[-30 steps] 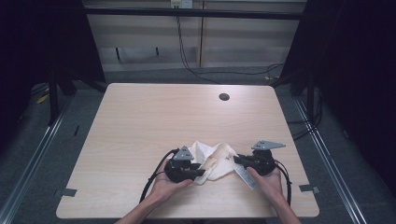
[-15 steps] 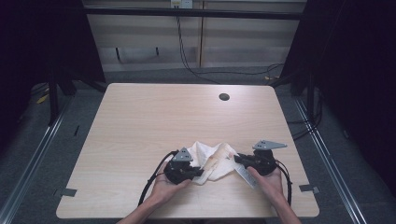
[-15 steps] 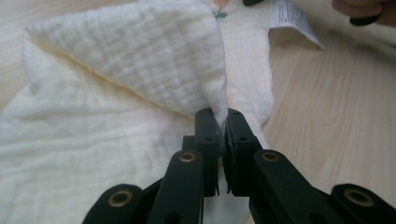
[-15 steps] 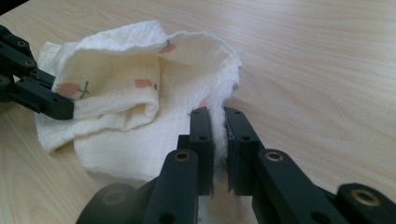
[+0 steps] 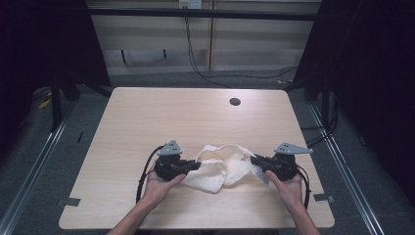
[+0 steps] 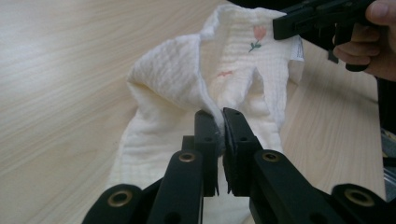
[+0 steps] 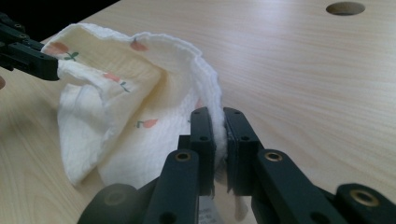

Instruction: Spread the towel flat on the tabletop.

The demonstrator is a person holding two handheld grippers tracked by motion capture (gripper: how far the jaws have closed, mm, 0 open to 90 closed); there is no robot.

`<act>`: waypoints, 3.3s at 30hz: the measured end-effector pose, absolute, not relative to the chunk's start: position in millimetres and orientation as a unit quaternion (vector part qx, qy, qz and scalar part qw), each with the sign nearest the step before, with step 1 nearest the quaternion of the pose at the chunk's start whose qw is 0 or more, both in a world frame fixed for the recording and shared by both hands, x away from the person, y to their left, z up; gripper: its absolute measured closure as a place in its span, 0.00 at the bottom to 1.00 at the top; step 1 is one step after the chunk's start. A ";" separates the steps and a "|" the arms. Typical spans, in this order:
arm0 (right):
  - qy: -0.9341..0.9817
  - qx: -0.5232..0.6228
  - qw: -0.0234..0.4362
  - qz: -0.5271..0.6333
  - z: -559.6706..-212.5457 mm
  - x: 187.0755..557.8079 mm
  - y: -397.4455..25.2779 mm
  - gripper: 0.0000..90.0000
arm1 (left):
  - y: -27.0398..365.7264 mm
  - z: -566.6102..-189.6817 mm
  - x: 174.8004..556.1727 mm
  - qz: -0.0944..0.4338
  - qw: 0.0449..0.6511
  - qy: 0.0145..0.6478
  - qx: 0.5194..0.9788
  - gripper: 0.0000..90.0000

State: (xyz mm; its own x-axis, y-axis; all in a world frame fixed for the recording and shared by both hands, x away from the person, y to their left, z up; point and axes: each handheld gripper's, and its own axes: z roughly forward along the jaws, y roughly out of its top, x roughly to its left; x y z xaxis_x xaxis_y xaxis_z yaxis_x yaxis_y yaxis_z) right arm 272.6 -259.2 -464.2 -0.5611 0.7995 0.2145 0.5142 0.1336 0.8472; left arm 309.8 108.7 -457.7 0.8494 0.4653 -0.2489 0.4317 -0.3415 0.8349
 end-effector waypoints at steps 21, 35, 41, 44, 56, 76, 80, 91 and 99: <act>0.732 0.415 0.168 0.514 -401.0 282.9 -261.3 0.92 | 160.3 -409.8 313.8 0.038 0.551 0.273 0.788 0.95; 0.731 0.384 0.185 0.533 -359.3 281.8 -256.6 0.92 | 175.8 -370.7 315.8 0.064 0.565 0.253 0.783 0.94; 0.726 0.375 0.199 0.542 -344.2 277.5 -255.0 0.93 | 179.3 -356.1 315.3 0.078 0.569 0.246 0.781 0.94; 0.724 0.369 0.204 0.545 -335.7 276.6 -254.6 0.93 | 179.5 -354.3 315.0 0.077 0.569 0.244 0.781 0.94; 0.734 0.340 0.203 0.552 -308.4 256.6 -249.1 0.94 | 193.3 -327.3 303.8 0.089 0.577 0.227 0.779 0.94; 0.740 0.358 0.176 0.542 -328.6 256.2 -250.9 0.95 | 187.2 -344.9 319.1 0.064 0.532 0.238 0.810 0.94; 0.743 0.375 0.164 0.529 -354.7 284.3 -253.5 0.95 | 180.8 -372.3 341.6 0.058 0.511 0.265 0.816 0.93; 0.757 0.402 0.146 0.494 -391.8 335.8 -248.8 0.94 | 181.2 -407.6 380.1 0.050 0.485 0.302 0.819 0.93; 0.761 0.425 0.127 0.474 -419.2 365.8 -248.1 0.94 | 181.5 -429.4 392.7 0.047 0.463 0.326 0.823 0.92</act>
